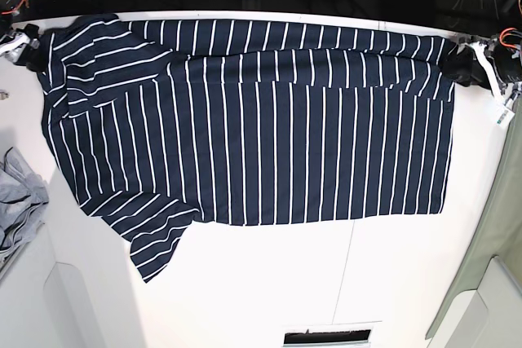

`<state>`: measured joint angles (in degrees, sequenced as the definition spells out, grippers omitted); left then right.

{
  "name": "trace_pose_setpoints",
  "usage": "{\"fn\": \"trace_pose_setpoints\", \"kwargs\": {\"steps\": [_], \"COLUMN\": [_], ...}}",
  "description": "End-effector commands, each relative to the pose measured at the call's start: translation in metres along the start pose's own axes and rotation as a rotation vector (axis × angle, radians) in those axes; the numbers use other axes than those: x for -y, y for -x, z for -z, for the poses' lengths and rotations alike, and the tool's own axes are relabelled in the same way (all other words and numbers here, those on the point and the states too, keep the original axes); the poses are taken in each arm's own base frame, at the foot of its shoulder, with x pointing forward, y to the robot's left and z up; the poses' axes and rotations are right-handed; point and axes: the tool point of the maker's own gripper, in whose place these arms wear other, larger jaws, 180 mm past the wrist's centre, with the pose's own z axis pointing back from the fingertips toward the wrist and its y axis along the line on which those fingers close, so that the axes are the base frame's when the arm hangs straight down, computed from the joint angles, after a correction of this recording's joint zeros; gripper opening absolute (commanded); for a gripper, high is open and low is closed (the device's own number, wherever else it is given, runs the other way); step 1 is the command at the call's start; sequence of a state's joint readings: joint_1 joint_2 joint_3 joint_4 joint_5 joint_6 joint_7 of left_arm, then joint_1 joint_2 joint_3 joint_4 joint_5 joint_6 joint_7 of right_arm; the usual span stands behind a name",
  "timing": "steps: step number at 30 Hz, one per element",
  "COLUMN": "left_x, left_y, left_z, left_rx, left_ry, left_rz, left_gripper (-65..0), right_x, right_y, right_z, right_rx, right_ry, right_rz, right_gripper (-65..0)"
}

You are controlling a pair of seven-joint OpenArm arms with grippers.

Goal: Layout the t-shirt on the table in an organized manner, then fold the t-shirt properly
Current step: 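Fold the held hem over the shirt body with both grippers, then grasp the folded shirt edge with both grippers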

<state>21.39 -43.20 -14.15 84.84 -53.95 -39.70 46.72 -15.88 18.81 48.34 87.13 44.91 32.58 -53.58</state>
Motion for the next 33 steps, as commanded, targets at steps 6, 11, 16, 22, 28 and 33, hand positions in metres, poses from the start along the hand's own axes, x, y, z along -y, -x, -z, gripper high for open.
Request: {"fn": "trace_pose_setpoints", "kwargs": {"steps": [6,11,16,22,28,33], "left_x": [0.026,0.029,0.025,0.004,-0.045,-0.083], "left_y": [-0.062,-0.074,-0.082,-0.086,-0.105,-0.126], "left_z": [-0.022,-0.025,-0.026,-0.027,-0.021,0.0], "left_rx": [0.147,0.199,0.239,0.258,0.294,0.355], "left_ry": [0.029,0.023,-0.008,-0.1,-0.172,-0.185], "left_rz": [0.149,0.177,0.208,0.217,0.103,-0.071], "left_gripper": [-44.3,-37.3,-36.8,-36.8,-36.7,-36.7], "right_x": [0.006,-0.009,-0.035,-0.04,-0.019,-0.009], "right_y": [-0.085,-0.137,-0.174,-0.163,-0.132,-0.106], "right_z": [-0.01,0.015,0.078,0.146,0.161,0.161], "right_rx": [0.192,0.289,0.263,0.127,0.039,-0.01], "right_ry": [0.038,-0.009,-0.041,0.035,0.134,0.146], "right_rz": [-0.088,-0.081,-0.112,-0.15,-0.146,-0.138], "right_gripper": [-36.8,-36.8,-36.8,-36.8,-36.8,-36.8]}}
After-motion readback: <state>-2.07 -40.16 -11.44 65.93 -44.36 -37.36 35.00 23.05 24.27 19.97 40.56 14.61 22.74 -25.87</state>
